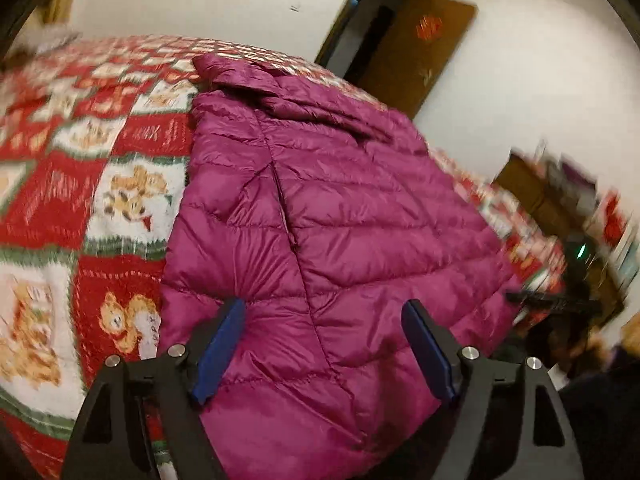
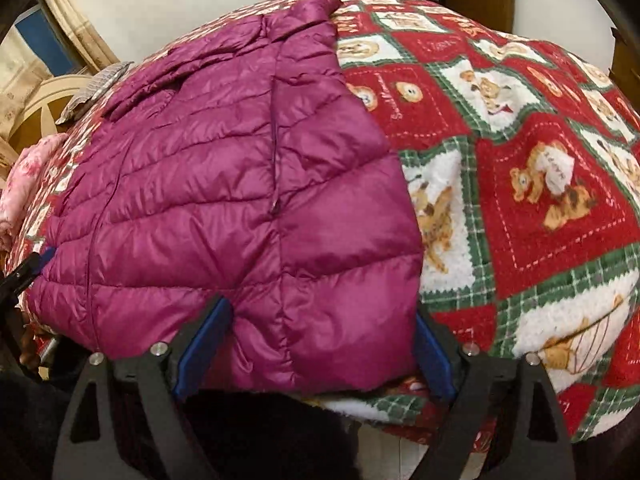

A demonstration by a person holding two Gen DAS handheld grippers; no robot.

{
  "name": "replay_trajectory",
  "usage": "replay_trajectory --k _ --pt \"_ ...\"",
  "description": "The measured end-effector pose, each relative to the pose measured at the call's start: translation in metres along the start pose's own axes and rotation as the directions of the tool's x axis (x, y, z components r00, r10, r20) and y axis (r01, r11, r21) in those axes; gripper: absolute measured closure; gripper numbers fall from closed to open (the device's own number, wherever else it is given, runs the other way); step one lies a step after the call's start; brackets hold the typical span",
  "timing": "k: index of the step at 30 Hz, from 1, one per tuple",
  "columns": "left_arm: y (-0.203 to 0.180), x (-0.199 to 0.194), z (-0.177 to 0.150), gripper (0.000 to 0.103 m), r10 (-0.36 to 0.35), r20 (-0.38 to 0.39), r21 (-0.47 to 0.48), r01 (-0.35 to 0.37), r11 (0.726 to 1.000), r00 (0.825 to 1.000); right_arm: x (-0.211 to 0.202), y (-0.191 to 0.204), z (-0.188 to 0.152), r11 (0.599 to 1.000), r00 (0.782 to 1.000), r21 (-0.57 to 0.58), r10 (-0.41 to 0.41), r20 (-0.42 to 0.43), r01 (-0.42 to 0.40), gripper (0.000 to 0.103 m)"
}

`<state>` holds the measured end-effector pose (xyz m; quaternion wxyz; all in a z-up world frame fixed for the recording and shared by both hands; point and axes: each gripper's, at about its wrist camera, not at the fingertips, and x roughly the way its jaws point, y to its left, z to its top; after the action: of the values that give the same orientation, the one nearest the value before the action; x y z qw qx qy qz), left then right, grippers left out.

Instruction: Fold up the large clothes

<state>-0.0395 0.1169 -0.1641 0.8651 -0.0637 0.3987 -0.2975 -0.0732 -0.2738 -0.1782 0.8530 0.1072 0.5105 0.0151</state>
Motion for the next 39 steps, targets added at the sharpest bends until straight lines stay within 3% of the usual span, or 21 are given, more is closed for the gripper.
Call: replay_trajectory --k 3,6,10,12,13,17,18,19,20,22,24,25,26,28,33,39 --pt "-0.010 -0.017 0.006 0.023 0.129 0.024 0.027 -0.130 0.991 0.991 0.000 0.002 0.001 1.000 1.000 -0.024 -0.008 -0.004 0.008 0.013" --pt "-0.002 -0.039 0.007 0.022 0.199 0.086 -0.001 -0.200 0.980 0.976 -0.003 0.010 -0.007 0.999 1.000 -0.047 -0.002 0.000 0.002 0.024" --pt "0.017 -0.028 0.002 0.022 0.233 -0.024 -0.053 -0.234 0.971 0.972 -0.005 0.013 -0.007 0.997 1.000 -0.078 0.030 -0.003 -0.030 0.049" --pt "0.021 -0.020 -0.005 0.022 0.183 -0.073 -0.092 -0.189 0.978 0.980 -0.008 0.013 -0.006 0.994 0.998 -0.087 0.063 -0.001 -0.063 0.062" --pt "0.018 -0.021 -0.006 0.022 0.178 -0.057 -0.095 -0.183 0.979 0.982 -0.009 0.012 -0.004 0.993 0.996 -0.078 0.087 -0.001 -0.087 0.070" --pt "0.017 -0.022 -0.004 0.023 0.081 -0.058 -0.110 -0.087 0.990 0.995 -0.003 0.007 -0.003 0.994 0.994 -0.030 0.108 0.000 -0.108 0.068" --pt "0.017 -0.022 -0.005 0.037 0.073 -0.055 -0.110 -0.078 0.991 0.996 -0.003 0.008 -0.004 0.994 0.994 -0.033 0.109 0.002 -0.108 0.066" --pt "0.018 -0.022 -0.005 0.060 0.067 -0.059 -0.110 -0.073 0.991 0.996 -0.002 0.010 -0.004 0.993 0.993 -0.037 0.116 0.001 -0.116 0.060" --pt "0.018 -0.020 -0.006 0.068 0.068 -0.071 -0.116 -0.076 0.990 0.995 -0.002 0.012 -0.005 0.991 0.992 -0.041 0.126 0.001 -0.126 0.052" --pt "0.025 -0.018 -0.007 0.080 0.066 -0.079 -0.145 -0.077 0.986 0.995 0.000 0.020 -0.003 0.990 0.992 -0.070 0.123 0.010 -0.122 0.049" --pt "0.026 -0.024 -0.009 0.088 0.026 -0.063 -0.176 -0.037 0.984 0.998 0.000 0.026 -0.004 0.991 0.997 -0.114 0.077 0.011 -0.075 0.056" --pt "0.026 -0.027 -0.009 0.091 0.012 -0.052 -0.187 -0.021 0.982 0.999 -0.003 0.025 -0.003 0.990 0.998 -0.125 0.065 0.014 -0.063 0.074" --pt "0.026 -0.031 -0.008 0.093 -0.006 -0.032 -0.199 -0.001 0.980 0.999 -0.005 0.024 -0.002 0.990 0.997 -0.118 0.080 0.015 -0.078 0.082" --pt "0.023 -0.039 -0.003 0.096 -0.036 0.005 -0.207 0.036 0.978 0.999 -0.014 0.019 -0.002 0.990 0.992 -0.075 0.122 0.036 -0.119 0.085" --pt "0.009 -0.071 0.015 0.097 -0.111 0.113 -0.167 0.129 0.978 0.987 -0.050 0.020 0.001 0.971 0.961 -0.049 0.238 0.143 -0.234 0.088" --pt "-0.014 -0.120 0.027 0.097 -0.213 0.208 -0.041 0.226 0.973 0.955 -0.099 0.034 0.001 0.941 0.915 -0.111 0.336 0.224 -0.319 0.088"
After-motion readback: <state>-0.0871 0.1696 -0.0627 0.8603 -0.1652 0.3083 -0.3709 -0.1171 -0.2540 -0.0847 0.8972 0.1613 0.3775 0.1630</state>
